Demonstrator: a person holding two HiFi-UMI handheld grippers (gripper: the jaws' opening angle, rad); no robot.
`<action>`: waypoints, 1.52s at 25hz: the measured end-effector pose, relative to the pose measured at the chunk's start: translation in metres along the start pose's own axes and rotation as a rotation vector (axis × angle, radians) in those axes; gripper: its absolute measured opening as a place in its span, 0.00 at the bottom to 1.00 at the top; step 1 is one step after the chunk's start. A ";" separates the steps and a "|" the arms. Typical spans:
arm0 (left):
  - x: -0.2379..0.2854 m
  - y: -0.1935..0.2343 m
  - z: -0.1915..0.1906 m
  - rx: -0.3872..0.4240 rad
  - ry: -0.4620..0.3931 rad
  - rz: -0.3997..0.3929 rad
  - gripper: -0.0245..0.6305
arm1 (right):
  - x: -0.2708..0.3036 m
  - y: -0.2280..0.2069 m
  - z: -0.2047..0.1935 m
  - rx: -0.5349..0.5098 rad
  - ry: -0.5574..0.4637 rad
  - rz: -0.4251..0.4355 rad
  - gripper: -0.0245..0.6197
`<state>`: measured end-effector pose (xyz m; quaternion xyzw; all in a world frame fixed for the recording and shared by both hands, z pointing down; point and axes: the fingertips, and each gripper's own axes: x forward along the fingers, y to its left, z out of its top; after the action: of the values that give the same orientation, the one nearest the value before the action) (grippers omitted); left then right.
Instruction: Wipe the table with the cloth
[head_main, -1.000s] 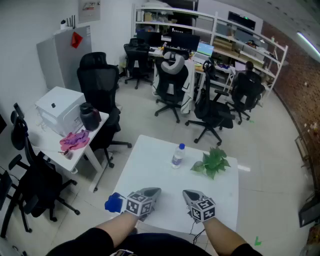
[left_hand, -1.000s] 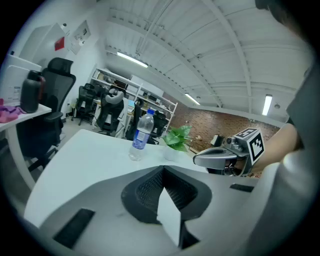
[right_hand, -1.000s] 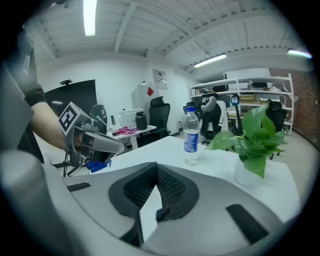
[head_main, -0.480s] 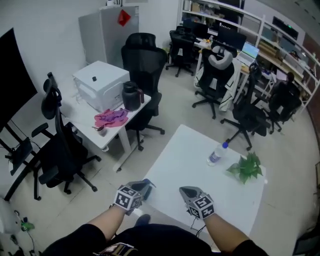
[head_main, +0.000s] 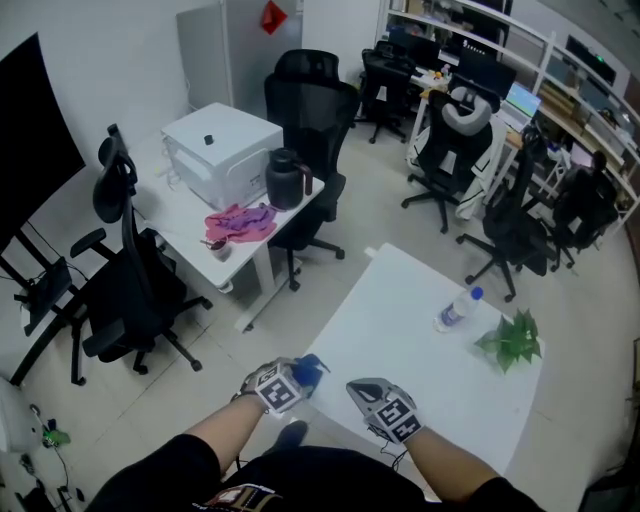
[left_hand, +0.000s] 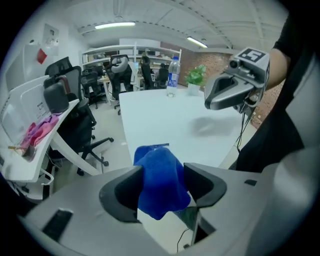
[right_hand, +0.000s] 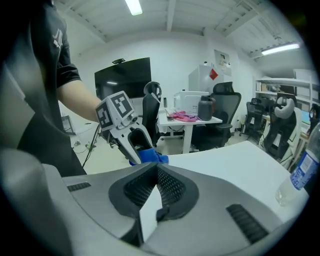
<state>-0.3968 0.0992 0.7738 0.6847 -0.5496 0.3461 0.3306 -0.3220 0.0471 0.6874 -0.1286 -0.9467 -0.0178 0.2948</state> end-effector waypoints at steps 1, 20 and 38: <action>0.005 0.002 -0.004 0.021 0.032 0.005 0.41 | 0.003 0.002 -0.001 -0.005 0.008 0.001 0.06; 0.020 -0.121 0.210 -0.257 -0.230 -0.486 0.22 | -0.182 -0.077 -0.079 0.237 -0.068 -0.358 0.06; 0.207 -0.494 0.430 -0.116 -0.077 -0.721 0.21 | -0.572 -0.127 -0.299 0.526 -0.089 -0.886 0.06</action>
<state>0.1683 -0.2800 0.6788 0.8271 -0.3038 0.1496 0.4485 0.2651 -0.2412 0.6181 0.3626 -0.8944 0.1030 0.2408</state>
